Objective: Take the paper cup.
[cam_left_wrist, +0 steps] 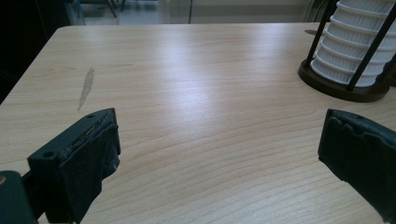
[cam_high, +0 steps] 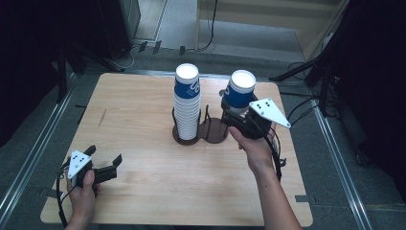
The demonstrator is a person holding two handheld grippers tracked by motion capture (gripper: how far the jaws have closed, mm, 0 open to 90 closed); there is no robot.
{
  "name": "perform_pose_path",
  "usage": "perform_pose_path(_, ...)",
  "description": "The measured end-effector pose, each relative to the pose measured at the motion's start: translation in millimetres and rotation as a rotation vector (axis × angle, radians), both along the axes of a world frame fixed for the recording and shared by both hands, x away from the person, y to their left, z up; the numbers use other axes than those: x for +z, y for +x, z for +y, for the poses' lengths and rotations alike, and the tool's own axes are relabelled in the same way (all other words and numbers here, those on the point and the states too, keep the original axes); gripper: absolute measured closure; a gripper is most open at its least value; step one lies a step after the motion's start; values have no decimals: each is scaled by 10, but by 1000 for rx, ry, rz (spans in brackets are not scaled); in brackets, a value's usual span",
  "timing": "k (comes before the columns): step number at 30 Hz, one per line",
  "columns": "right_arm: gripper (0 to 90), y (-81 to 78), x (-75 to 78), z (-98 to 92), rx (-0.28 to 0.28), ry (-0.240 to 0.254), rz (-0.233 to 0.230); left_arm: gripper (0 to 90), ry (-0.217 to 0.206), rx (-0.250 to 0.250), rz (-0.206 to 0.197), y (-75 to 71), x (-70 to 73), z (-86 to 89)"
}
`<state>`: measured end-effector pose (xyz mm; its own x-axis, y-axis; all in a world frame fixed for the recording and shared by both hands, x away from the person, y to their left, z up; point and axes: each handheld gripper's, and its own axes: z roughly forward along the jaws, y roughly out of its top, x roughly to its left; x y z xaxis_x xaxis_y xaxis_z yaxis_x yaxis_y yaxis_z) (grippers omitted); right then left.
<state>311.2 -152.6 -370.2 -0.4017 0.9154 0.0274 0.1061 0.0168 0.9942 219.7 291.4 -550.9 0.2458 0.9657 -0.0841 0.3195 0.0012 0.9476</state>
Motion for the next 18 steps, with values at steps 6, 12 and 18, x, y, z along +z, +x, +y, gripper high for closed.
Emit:
perform_pose_path(6, 180, -102, -167, -27, 5, 0, 24, 0, -5, 13, 8, 15, 3, 4)
perform_pose_path(12, 180, -194, -355, -67, -2, 1, 52, 0, -3, 14, 16, 11, 47, 7)
perform_pose_path(18, 180, -293, -519, -68, -5, -8, 71, 0, -3, -12, 1, -1, 196, -97)
